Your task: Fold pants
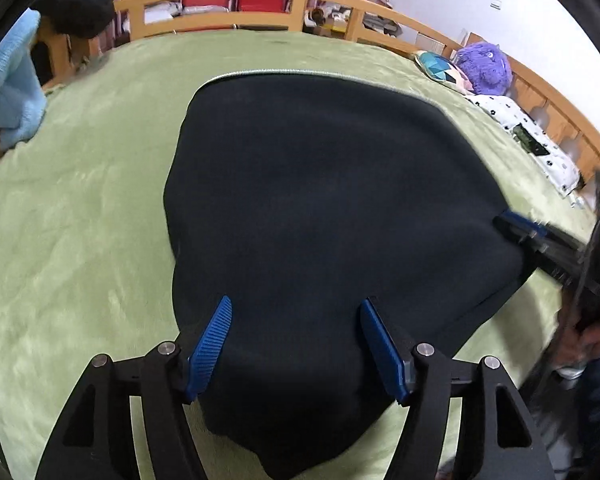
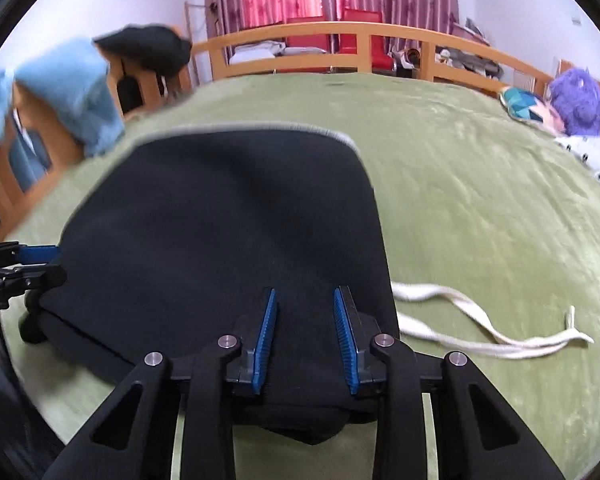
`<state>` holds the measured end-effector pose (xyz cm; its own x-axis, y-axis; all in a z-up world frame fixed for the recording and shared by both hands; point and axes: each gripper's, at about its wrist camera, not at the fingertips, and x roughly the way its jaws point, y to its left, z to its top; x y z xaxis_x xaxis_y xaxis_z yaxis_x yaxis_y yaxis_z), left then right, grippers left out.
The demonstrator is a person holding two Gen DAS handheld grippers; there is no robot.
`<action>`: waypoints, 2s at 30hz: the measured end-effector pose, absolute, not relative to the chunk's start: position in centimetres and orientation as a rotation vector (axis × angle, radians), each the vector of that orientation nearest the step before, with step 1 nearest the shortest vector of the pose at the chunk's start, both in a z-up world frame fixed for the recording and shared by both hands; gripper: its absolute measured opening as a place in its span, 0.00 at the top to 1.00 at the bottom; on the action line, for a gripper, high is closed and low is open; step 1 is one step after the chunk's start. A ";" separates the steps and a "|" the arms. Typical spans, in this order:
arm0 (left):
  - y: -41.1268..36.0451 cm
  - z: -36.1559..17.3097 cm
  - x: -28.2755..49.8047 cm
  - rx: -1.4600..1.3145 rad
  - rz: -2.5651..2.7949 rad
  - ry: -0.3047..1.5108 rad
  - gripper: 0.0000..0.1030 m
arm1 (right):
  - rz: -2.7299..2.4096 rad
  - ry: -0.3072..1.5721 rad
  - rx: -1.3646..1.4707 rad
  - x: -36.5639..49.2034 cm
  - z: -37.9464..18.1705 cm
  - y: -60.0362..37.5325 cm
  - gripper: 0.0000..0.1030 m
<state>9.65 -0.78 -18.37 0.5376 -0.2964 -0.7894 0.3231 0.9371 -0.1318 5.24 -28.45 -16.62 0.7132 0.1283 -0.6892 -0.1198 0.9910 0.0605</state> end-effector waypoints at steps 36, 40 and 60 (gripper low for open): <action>1.4 -14.6 21.5 -0.112 -0.341 0.921 0.34 | 0.190 0.788 0.180 19.0 -13.9 -32.2 0.66; 1.7 -15.6 15.7 -0.104 -0.343 0.962 0.33 | 0.233 0.783 0.159 13.5 -13.5 -32.1 0.57; 2.8 -6.6 3.6 -0.166 -0.275 0.796 0.27 | 0.021 0.778 0.155 1.2 -7.6 -30.6 0.45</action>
